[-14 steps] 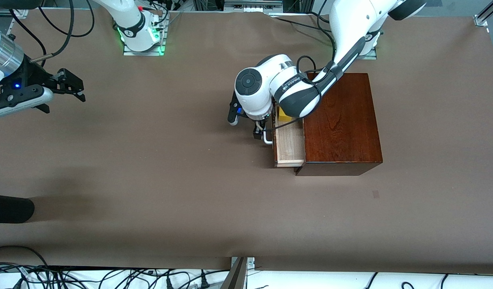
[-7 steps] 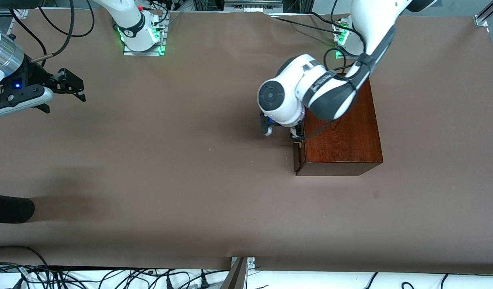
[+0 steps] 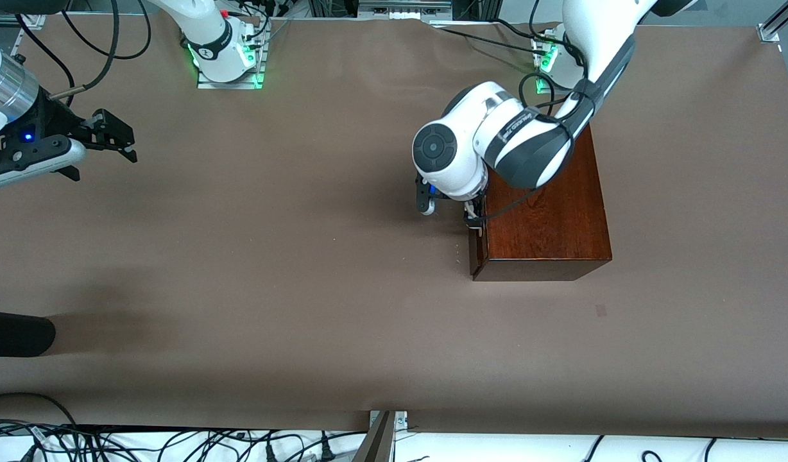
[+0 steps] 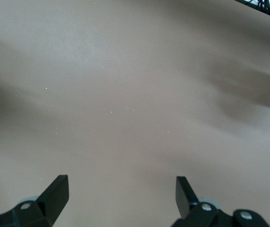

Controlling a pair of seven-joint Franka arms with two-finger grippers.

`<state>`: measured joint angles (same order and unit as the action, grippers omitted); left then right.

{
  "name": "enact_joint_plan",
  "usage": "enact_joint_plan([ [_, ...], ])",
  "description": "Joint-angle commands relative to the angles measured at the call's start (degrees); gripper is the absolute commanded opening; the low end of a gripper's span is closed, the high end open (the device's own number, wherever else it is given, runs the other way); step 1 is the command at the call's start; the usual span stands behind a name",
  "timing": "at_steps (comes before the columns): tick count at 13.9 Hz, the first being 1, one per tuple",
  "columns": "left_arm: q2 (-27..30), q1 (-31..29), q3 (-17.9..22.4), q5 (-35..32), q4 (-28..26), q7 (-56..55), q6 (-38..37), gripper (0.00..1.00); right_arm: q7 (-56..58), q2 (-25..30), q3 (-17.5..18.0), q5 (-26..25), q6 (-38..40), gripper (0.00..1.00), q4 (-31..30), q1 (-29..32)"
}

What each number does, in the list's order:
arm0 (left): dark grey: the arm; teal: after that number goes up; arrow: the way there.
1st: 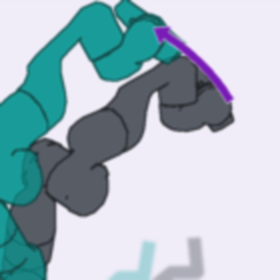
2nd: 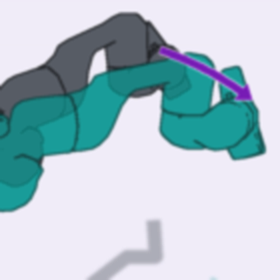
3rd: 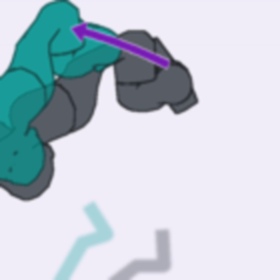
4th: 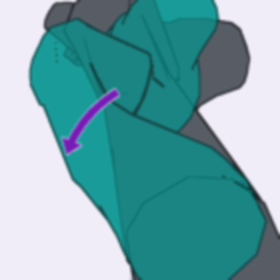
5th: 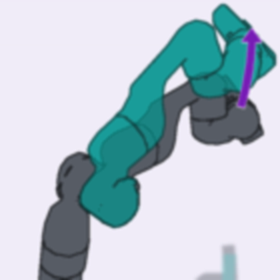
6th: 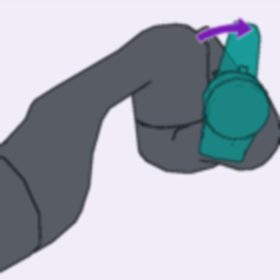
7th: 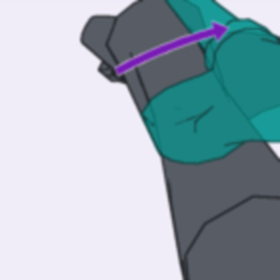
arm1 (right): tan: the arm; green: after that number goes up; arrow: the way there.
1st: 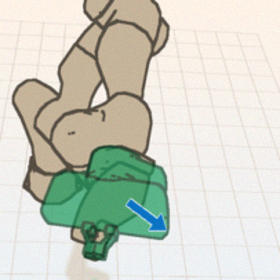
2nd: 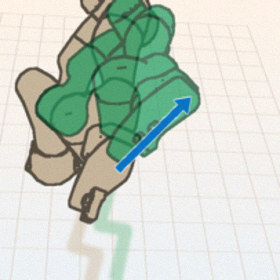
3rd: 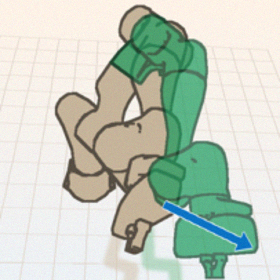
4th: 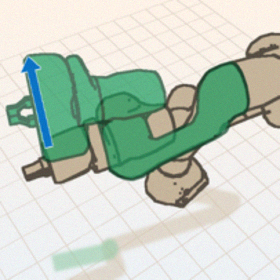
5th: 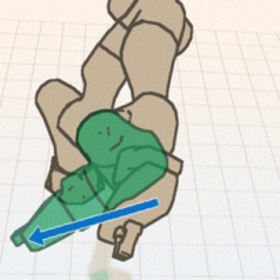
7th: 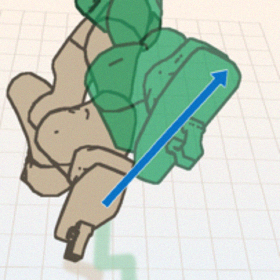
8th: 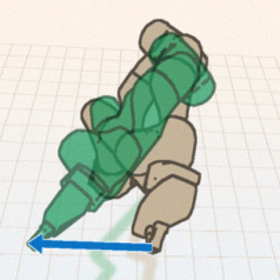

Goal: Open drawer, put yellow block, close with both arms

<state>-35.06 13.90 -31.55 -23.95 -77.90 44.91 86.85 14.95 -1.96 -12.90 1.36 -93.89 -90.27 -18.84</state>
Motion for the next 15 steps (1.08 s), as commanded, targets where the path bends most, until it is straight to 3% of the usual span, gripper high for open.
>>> enact_joint_plan([
  [1, 5.51, -2.9, -0.88, 6.08, 0.91, 0.7, -1.51, 1.0, -0.8, 0.12, 0.25, -0.65, 1.17, 1.0, 0.88, 0.03],
  [3, 8.07, -5.62, -0.88, 9.97, 3.0, 0.7, -1.51, 1.0, -0.8, 0.29, 0.33, -0.65, 1.17, 1.0, 0.88, -0.06],
  [6, 10.88, -9.14, 0.69, 7.88, 5.04, -1.05, -3.35, 1.0, -0.8, 0.29, 0.33, -0.65, 1.25, 1.0, 0.88, -0.14],
  [8, 11.15, -11.78, 3.32, 5.94, 6.35, -7.09, -3.53, 1.0, -0.8, 0.29, 0.33, -0.65, 1.25, 1.0, 0.88, -0.14],
  [12, 11.07, -15.47, 6.06, 6.64, 15.14, -26.07, -4.76, 1.0, -0.8, 0.29, 0.42, -0.65, 1.34, 1.0, 0.88, -0.32],
  [15, 11.15, -19.25, 6.32, 7.25, 15.76, -28.3, -4.42, 1.0, -0.8, 0.38, 0.42, -0.65, 1.69, 1.0, 0.88, -0.41],
])
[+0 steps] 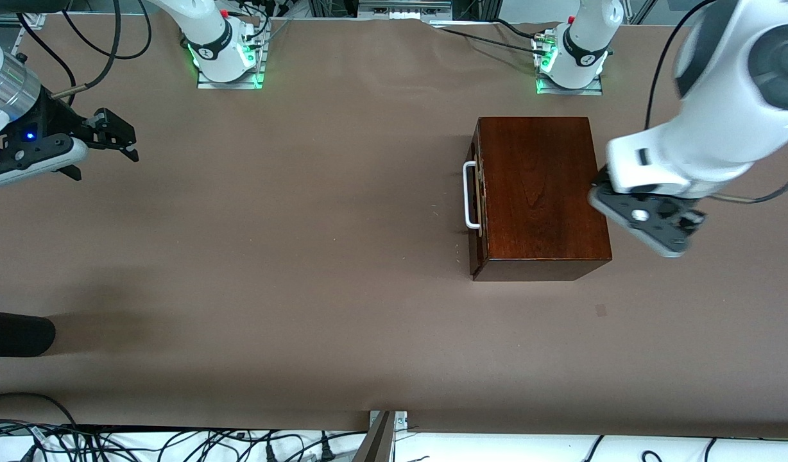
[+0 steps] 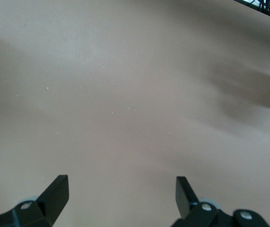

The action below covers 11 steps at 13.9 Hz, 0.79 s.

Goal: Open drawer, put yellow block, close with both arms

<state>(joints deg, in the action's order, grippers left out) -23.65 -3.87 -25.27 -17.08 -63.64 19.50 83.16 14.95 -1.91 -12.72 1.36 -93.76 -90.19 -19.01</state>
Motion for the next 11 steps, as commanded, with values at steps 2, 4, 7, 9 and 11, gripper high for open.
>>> enact_joint_plan([
  [2, 2.54, -2.02, 1.71, 3.08, 0.11, -10.4, 1.29, 1.0, -0.8, 0.24, 0.24, -0.65, 1.91, 1.0, 0.8, -0.24],
  [4, 9.37, -1.67, 6.78, 8.17, -7.59, -18.06, 2.35, 1.0, -0.8, 0.33, 0.24, -0.65, 1.91, 1.0, 0.8, -0.24],
  [7, 20.64, -1.32, 14.44, 17.94, -24.2, -21.08, 10.86, 1.0, -0.8, 0.33, 0.24, -0.65, 2.0, 1.0, 0.8, -0.24],
  [9, 24.33, -0.7, 16.73, 17.52, -29.94, -20.47, 13.6, 1.0, -0.89, 0.33, 0.33, -0.56, 1.91, 1.0, 0.8, -0.33],
  [11, 28.47, 0.18, 18.59, 17.34, -36.44, -20.55, 15.27, 1.0, -0.89, 0.24, 0.33, -0.48, 2.0, 1.0, 0.8, -0.41],
])
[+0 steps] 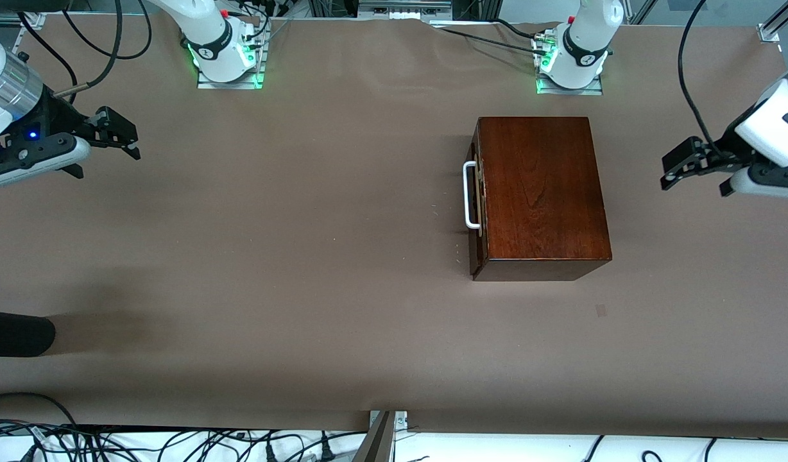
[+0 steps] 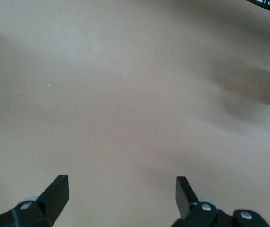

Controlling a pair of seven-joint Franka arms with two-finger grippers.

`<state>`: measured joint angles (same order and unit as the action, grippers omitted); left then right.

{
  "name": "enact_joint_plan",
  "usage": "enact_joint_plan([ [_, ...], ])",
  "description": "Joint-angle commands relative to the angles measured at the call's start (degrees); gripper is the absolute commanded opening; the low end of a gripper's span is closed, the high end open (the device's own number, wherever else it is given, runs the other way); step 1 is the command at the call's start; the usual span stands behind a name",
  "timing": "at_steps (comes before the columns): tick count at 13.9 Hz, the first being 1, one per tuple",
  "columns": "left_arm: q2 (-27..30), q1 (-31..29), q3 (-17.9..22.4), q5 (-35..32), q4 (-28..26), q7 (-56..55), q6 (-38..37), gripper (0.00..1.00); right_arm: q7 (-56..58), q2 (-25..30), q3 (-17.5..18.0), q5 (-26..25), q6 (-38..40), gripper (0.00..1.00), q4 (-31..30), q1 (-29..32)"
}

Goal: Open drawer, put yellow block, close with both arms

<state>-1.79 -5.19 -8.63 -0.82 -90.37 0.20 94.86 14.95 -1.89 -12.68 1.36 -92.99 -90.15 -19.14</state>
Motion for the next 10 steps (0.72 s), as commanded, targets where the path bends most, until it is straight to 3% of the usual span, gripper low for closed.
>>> enact_joint_plan([
  [1, 7.32, 2.03, 2.55, 1.08, -10.34, -1.43, 3.58, 1.0, -0.8, 0.31, 0.29, -0.56, 1.23, 1.0, 0.76, -0.2],
  [10, 7.33, 8.45, 6.6, -1.21, -10.26, -1.69, 2.7, 1.0, -0.8, 0.31, 0.2, -0.48, 1.23, 1.0, 0.76, -0.2],
])
